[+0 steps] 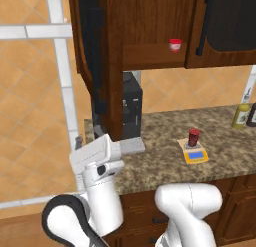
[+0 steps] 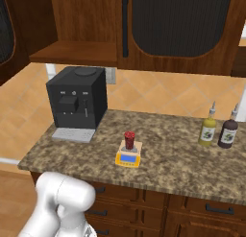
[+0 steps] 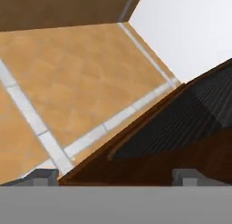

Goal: Pick the yogurt and place it on the digital scale for weighing, and close the cabinet.

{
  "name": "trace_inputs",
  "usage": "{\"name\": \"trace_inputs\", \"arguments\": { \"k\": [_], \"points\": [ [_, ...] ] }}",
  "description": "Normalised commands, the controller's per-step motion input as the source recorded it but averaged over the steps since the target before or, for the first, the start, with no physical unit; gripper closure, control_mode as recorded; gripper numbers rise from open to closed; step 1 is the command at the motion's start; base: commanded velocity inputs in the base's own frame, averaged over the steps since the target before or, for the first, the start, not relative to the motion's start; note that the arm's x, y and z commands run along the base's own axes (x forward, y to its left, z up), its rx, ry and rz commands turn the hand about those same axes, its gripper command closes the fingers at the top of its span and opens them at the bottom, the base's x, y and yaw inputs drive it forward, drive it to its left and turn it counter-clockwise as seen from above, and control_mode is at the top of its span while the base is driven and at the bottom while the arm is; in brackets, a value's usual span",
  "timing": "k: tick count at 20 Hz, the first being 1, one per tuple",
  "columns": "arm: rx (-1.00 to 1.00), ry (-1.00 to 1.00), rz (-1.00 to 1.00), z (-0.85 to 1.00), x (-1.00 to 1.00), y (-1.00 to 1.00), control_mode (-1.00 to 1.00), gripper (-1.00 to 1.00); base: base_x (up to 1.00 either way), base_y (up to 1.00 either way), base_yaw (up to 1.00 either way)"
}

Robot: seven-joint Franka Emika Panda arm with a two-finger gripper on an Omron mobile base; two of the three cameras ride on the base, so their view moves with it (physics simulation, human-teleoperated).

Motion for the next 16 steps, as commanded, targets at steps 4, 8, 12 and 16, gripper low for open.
{"name": "trace_inputs", "arguments": {
  "k": [4, 8, 12, 16],
  "points": [
    [0.42, -0.09, 0.0, 0.47, 0.0, -0.16, -1.0, -1.0, 0.0, 0.0, 0.0],
    [0.39, -0.05, 0.0, 0.9, 0.0, -0.51, -1.0, -1.0, 0.0, 0.0, 0.0],
    [0.44, -0.05, 0.0, 0.95, 0.0, -0.61, -1.0, -1.0, 0.0, 0.0, 0.0],
    [0.46, -0.05, 0.0, 1.0, 0.0, -0.81, -1.0, -1.0, 0.0, 0.0, 0.0]
  ]
}}
